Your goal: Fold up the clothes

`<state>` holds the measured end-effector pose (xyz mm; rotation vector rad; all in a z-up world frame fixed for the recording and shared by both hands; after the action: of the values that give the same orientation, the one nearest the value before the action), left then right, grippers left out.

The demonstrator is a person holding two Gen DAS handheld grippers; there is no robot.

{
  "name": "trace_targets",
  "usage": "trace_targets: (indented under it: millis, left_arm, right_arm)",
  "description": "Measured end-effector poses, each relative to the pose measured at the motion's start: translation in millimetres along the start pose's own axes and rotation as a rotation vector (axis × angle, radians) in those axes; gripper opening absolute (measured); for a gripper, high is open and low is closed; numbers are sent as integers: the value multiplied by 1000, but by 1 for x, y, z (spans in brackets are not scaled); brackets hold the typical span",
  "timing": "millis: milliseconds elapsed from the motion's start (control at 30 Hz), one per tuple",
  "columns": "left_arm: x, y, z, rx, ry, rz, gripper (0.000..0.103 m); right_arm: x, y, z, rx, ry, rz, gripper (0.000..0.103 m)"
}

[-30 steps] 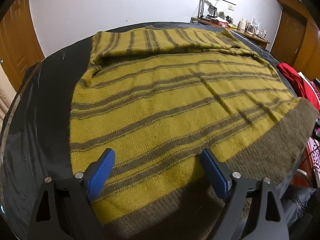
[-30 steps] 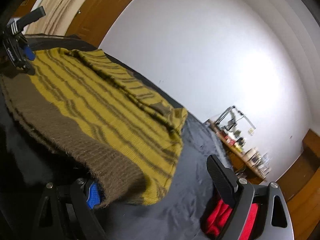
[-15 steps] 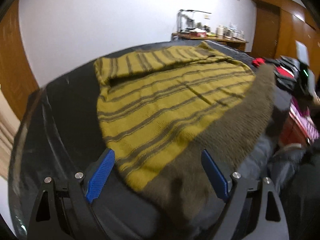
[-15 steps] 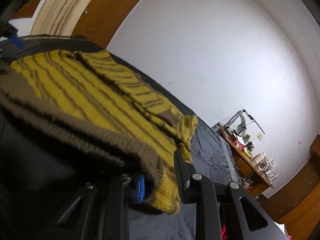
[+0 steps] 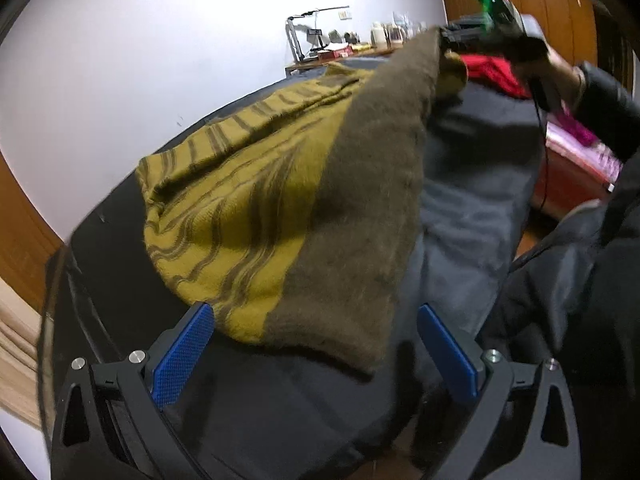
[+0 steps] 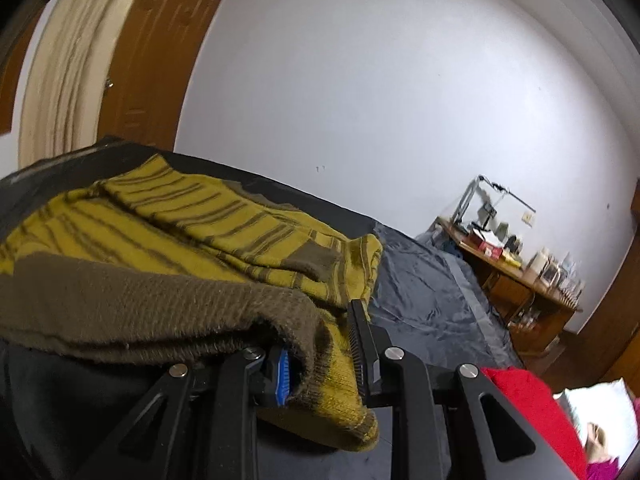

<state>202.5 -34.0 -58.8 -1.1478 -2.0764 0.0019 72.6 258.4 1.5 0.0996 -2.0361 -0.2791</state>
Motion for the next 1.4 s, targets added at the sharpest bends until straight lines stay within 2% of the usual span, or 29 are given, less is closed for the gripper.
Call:
trace_targets:
  millis: [200,500,833,1000,1167,1233,1300,1400]
  left_arm:
    - [-1,7,6,40,-34,74,102]
    - [8,4,15,110,-30,153,102]
    - [30,0,37,359,-46,290,102]
    - [35,4,41,351,-27,375,102]
    - [42,0,47,235,-17,399,101]
    - [47,-3,49,148,-29,370,88]
    - [51,-5,52,59,-53,321,56]
    - [56,-12,52,53,-40,245,29]
  right_arm:
    - [0,4,7,-5,-12,25,26]
    - [2,14,10,-26,-4,62,26]
    - [4,23,10,-47,14,95,26]
    - [3,27,15,-54,5,108,26]
    - [2,29,18,-54,1,121,26]
    - [2,28,17,-57,4,116,26]
    - [2,27,16,-59,8,109,26]
    - [2,28,13,-61,12,104,26]
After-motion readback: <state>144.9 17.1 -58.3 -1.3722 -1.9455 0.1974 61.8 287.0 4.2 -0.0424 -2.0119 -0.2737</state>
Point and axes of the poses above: each gripper's, at about its wrist camera, not at the fingertips, and z roughly the way its jaws point, y to its right, x to its top, the point moved 2 cm from there along z, roughly the way its jaws point, and after that the axes turned 7 degrees about z, right-handed, at the moved point
